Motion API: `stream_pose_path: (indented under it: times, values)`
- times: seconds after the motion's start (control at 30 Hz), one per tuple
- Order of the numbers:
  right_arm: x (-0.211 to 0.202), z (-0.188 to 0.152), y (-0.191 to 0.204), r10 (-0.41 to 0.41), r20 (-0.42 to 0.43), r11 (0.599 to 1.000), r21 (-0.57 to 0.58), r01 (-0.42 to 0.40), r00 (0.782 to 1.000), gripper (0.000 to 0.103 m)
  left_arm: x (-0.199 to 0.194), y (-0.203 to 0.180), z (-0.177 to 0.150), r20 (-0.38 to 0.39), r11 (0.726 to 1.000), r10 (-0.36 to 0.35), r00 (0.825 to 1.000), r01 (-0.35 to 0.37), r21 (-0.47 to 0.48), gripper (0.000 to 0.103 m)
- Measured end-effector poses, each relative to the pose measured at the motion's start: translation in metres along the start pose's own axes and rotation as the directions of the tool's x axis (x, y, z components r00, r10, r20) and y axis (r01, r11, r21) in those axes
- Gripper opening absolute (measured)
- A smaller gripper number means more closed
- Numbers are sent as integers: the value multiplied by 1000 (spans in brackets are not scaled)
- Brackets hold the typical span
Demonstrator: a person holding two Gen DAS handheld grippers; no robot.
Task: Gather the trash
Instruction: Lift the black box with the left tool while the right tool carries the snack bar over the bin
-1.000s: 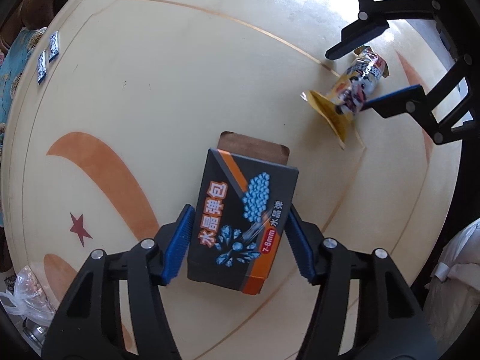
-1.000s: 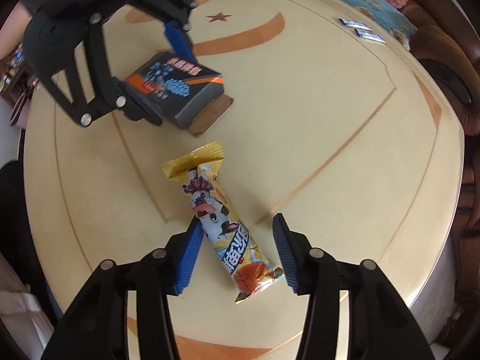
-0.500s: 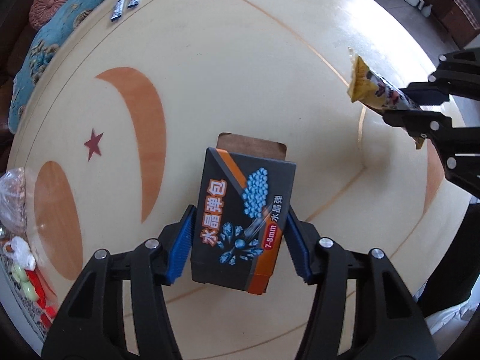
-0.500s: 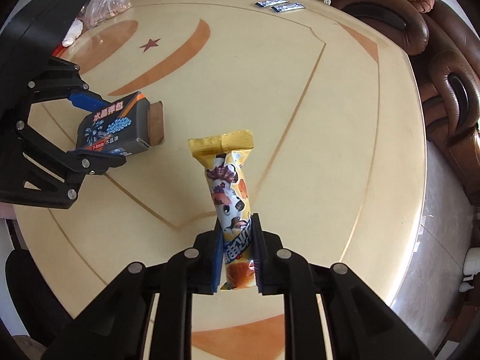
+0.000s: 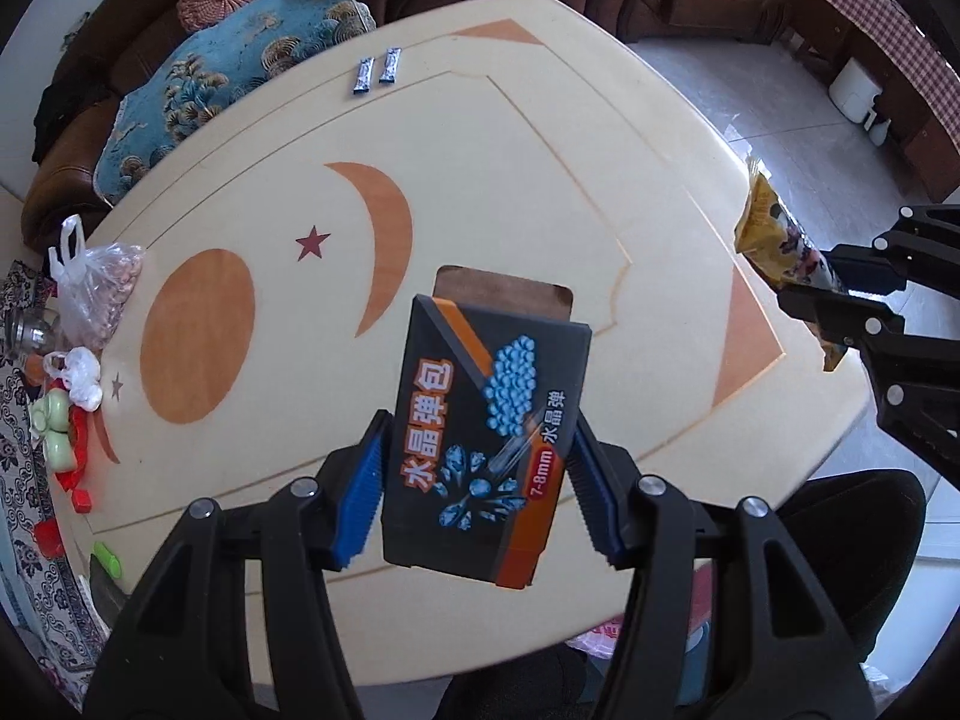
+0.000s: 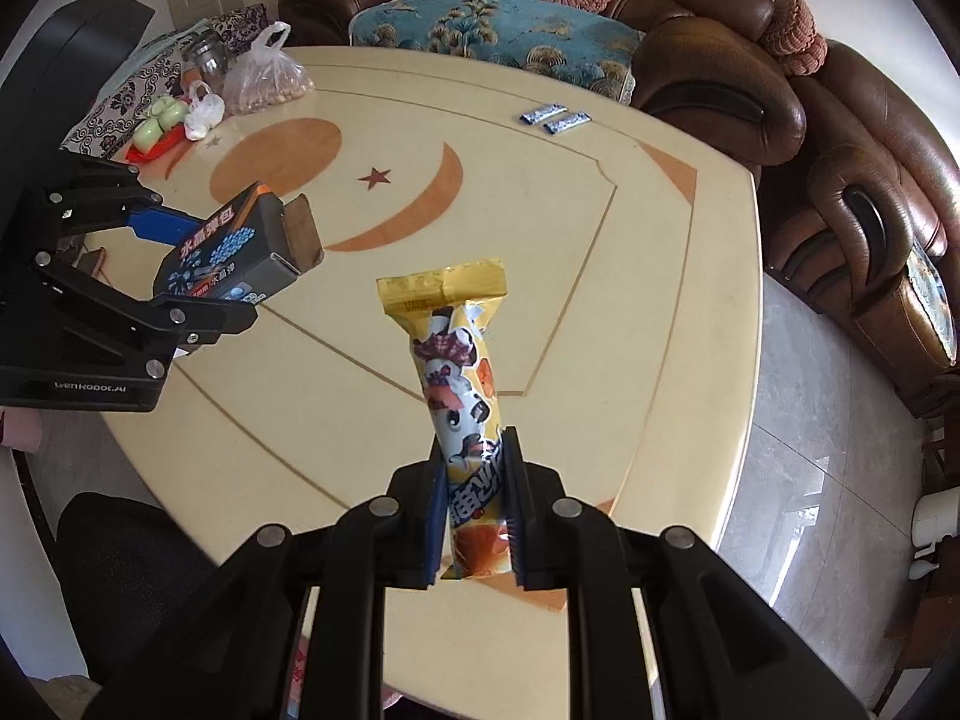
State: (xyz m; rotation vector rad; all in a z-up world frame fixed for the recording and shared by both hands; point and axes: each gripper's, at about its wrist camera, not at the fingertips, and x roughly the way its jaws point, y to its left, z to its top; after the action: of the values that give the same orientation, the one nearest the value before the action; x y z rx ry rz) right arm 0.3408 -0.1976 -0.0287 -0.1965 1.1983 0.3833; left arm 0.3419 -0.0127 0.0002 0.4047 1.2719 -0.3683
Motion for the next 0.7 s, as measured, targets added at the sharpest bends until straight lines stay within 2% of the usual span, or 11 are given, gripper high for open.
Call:
stream_pose_path:
  times: [0.27,0.33,0.53,0.7]
  values:
    - [-79,-42,43,-6,98,999,-31,10,995,17,-57,-34,-58,115,998,59,992,-55,-43,56]
    - [-93,-56,54,0,118,999,-36,5,993,17,-65,-41,-76,127,998,49,991,-42,-55,56]
    - [-113,-95,82,24,136,999,-46,-18,990,17,-72,-68,-123,154,997,52,987,-43,-56,56]
    - [-118,-123,102,23,133,998,-68,-14,991,17,-72,-88,-149,165,997,62,984,-54,-49,56]
